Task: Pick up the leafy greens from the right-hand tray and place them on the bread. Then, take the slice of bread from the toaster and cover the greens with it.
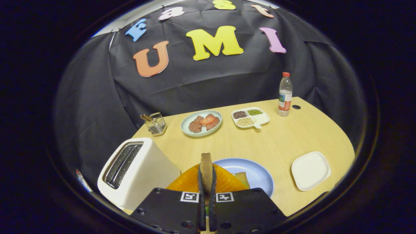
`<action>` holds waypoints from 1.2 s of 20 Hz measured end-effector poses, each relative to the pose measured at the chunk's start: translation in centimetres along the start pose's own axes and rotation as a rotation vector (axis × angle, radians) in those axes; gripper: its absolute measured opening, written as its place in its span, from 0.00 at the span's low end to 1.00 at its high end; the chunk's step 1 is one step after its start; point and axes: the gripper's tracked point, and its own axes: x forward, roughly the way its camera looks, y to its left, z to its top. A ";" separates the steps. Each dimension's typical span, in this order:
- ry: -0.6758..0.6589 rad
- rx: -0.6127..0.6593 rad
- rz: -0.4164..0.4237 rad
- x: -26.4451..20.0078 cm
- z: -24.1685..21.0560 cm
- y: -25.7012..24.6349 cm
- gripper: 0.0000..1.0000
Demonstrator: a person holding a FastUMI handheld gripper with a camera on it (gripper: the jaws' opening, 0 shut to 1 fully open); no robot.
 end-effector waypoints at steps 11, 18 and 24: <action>0.050 -0.022 -0.054 2.0 -3.2 -5.3 0.04; 0.080 -0.068 -0.090 2.8 -4.9 -7.2 0.52; 0.028 -0.068 -0.075 0.9 -3.9 -6.6 0.97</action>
